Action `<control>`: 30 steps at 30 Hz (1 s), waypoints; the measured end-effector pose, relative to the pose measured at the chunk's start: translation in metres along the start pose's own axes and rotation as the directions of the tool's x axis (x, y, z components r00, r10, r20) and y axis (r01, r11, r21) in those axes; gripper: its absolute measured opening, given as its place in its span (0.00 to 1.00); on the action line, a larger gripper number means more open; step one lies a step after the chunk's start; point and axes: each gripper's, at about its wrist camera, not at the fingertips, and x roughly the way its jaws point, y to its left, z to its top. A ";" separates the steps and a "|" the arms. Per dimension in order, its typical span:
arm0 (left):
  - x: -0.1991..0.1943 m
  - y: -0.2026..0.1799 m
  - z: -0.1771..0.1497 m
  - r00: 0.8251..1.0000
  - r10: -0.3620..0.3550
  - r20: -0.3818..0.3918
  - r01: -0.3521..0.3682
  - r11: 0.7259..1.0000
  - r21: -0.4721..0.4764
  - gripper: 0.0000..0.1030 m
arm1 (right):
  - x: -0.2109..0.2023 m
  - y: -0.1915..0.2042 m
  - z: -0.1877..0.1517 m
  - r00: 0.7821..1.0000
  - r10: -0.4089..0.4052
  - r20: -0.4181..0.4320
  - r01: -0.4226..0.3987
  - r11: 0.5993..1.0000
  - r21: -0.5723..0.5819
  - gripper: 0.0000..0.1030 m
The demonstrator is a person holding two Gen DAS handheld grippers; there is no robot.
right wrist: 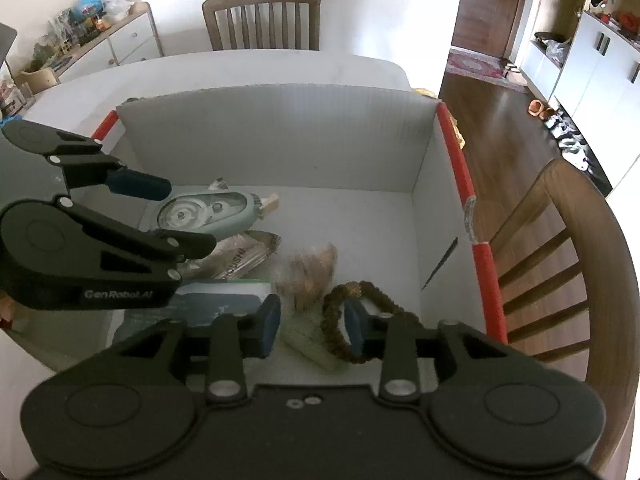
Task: Organize objects
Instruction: 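Open both grippers to drop the plush and tape dispenser inside the shoebox, then withdraw both grippers from the shoebox back over the table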
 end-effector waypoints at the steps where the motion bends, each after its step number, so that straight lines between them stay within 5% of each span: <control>1: -0.002 0.000 0.000 1.000 -0.008 -0.001 0.008 1.000 -0.007 0.68 | -0.002 -0.001 -0.001 1.000 0.003 0.003 -0.003 1.000 0.000 0.36; 30: -0.087 0.012 -0.028 0.977 0.006 0.212 0.023 0.991 -0.132 0.68 | -0.076 0.015 -0.012 0.977 0.092 0.190 -0.094 0.996 0.001 0.47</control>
